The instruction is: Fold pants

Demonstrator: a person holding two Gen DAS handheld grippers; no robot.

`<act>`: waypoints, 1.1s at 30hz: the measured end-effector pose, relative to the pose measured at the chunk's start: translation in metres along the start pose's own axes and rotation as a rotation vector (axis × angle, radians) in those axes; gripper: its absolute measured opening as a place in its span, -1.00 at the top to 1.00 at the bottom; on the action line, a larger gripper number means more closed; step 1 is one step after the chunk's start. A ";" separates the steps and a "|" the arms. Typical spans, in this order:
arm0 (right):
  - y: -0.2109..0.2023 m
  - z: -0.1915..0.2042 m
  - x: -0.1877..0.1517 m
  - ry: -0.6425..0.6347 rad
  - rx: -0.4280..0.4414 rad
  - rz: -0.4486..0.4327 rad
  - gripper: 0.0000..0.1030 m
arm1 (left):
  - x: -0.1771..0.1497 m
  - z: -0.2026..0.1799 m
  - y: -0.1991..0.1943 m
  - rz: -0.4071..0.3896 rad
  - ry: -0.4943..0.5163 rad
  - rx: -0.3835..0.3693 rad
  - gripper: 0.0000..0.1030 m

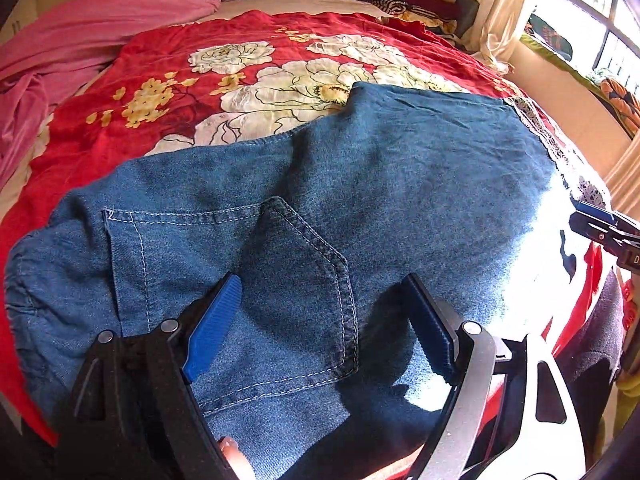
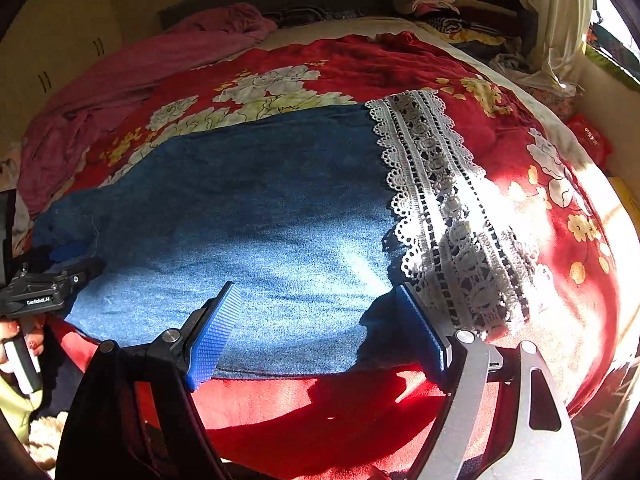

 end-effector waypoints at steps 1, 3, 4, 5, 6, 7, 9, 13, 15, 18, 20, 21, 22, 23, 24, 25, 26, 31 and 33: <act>-0.011 -0.002 -0.001 0.014 0.014 -0.033 -0.52 | 0.001 -0.001 -0.007 0.004 -0.008 -0.017 -0.47; -0.028 -0.012 -0.004 0.059 0.016 -0.081 -0.54 | 0.004 -0.005 -0.027 -0.026 -0.017 -0.071 -0.57; -0.035 -0.020 -0.005 0.088 0.011 -0.098 -0.56 | 0.007 -0.009 -0.037 -0.052 -0.004 -0.071 -0.59; -0.041 -0.028 -0.007 0.116 0.000 -0.110 -0.56 | 0.010 -0.014 -0.046 -0.072 0.013 -0.065 -0.62; -0.045 -0.036 -0.009 0.139 -0.014 -0.114 -0.58 | 0.014 -0.018 -0.052 -0.084 0.028 -0.066 -0.63; -0.048 -0.043 -0.010 0.156 -0.026 -0.116 -0.59 | 0.020 -0.024 -0.057 -0.090 0.040 -0.077 -0.64; -0.052 -0.056 -0.014 0.190 -0.042 -0.126 -0.59 | 0.034 -0.035 -0.062 -0.103 0.070 -0.090 -0.68; -0.054 -0.073 -0.021 0.246 -0.036 -0.126 -0.60 | 0.065 -0.064 -0.060 -0.112 0.145 -0.086 -0.74; -0.054 -0.078 -0.024 0.254 -0.034 -0.121 -0.60 | 0.078 -0.080 -0.056 -0.112 0.180 -0.097 -0.78; -0.053 -0.081 -0.023 0.260 -0.024 -0.119 -0.62 | 0.096 -0.102 -0.049 -0.104 0.212 -0.116 -0.78; -0.052 -0.082 -0.020 0.261 -0.009 -0.122 -0.62 | 0.108 -0.117 -0.044 -0.098 0.235 -0.135 -0.78; -0.050 -0.083 -0.018 0.264 -0.005 -0.121 -0.62 | 0.115 -0.125 -0.040 -0.097 0.252 -0.137 -0.78; -0.048 -0.083 -0.015 0.263 0.003 -0.119 -0.62 | 0.121 -0.131 -0.036 -0.094 0.268 -0.143 -0.78; -0.045 -0.084 -0.013 0.261 0.017 -0.116 -0.62 | 0.128 -0.137 -0.030 -0.083 0.278 -0.145 -0.78; -0.042 -0.084 -0.011 0.262 0.020 -0.111 -0.62 | 0.135 -0.143 -0.024 -0.069 0.284 -0.151 -0.78; -0.037 -0.084 -0.009 0.265 0.024 -0.106 -0.62 | 0.142 -0.147 -0.017 -0.056 0.291 -0.155 -0.78; -0.033 -0.085 -0.007 0.271 0.033 -0.098 -0.62 | 0.148 -0.152 -0.010 -0.049 0.297 -0.143 -0.78; -0.015 -0.089 -0.001 0.301 0.058 -0.070 -0.62 | 0.169 -0.173 0.024 -0.004 0.350 -0.148 -0.78; -0.008 -0.091 0.001 0.313 0.059 -0.060 -0.62 | 0.176 -0.180 0.039 0.009 0.374 -0.146 -0.78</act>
Point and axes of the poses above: each gripper's, at about its wrist camera, not at the fingertips, and y roughly the way its jaws point, z to its left, x to its top, the point moved 3 cm from there along y, roughly the way its jaws point, and after that the axes turned 8 degrees about z, right-handed, at the moved point
